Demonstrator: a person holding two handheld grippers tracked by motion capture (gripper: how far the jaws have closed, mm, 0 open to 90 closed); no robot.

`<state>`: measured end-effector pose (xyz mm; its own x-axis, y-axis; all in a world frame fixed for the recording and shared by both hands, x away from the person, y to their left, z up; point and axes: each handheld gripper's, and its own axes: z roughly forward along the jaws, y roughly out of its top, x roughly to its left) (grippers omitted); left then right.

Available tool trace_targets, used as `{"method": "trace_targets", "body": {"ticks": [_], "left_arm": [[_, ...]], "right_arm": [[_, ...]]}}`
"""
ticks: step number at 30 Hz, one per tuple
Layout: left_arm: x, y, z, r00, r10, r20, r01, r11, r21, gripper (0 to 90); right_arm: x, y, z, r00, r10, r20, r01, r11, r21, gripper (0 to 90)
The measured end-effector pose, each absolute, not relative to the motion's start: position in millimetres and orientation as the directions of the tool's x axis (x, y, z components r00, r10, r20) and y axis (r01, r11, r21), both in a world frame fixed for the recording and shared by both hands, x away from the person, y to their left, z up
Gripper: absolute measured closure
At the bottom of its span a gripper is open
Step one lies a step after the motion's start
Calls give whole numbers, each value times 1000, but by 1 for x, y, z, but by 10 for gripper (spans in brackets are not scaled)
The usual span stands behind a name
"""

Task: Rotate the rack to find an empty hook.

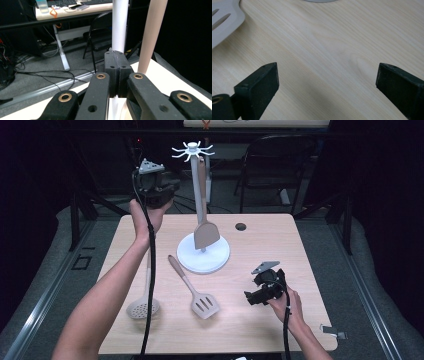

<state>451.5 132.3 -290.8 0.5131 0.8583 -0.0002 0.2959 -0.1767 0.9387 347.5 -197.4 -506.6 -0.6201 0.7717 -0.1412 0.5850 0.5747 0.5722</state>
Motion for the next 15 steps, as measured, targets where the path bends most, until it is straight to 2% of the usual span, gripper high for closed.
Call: {"method": "trace_targets", "body": {"ticks": [10,15], "left_arm": [[455,132,-270,522,853,15,260,-175,950,900],[458,126,-255,519,853,50,230,-196,953,900]], "right_arm": [[347,-199,-507,-626,769,-132,587,575,570,48],[348,-199,-508,-626,769,-127,585,572,576,49]]}}
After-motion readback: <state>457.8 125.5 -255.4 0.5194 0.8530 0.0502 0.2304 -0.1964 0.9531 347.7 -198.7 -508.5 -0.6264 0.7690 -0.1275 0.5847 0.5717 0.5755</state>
